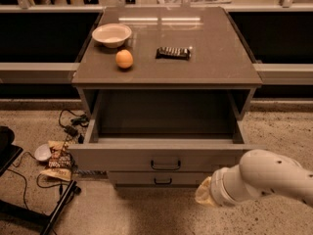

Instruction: Close top drawer

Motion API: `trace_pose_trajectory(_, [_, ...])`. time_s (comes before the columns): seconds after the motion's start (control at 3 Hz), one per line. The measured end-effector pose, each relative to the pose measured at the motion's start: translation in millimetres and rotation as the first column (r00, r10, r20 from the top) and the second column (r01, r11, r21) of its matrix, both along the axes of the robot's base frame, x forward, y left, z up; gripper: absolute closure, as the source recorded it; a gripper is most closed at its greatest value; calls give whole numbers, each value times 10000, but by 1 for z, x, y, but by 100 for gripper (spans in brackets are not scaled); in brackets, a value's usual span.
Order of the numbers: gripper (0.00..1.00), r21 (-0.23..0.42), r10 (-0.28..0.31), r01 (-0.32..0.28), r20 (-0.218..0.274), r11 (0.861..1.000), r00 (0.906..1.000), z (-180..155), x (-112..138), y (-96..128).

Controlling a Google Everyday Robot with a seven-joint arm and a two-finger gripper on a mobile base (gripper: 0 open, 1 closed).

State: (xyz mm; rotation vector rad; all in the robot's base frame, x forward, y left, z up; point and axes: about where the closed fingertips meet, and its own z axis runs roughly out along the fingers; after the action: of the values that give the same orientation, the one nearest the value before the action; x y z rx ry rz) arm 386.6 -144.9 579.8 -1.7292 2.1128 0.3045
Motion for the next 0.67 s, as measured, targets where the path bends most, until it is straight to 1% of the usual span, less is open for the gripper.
trace_pose_trajectory(0.33, [100,315,-48,40,256,9995,9997,-2,61,-2])
trace_pose_trajectory(0.67, [100,581,-157,141,268,9982,9995,-10,108,-9])
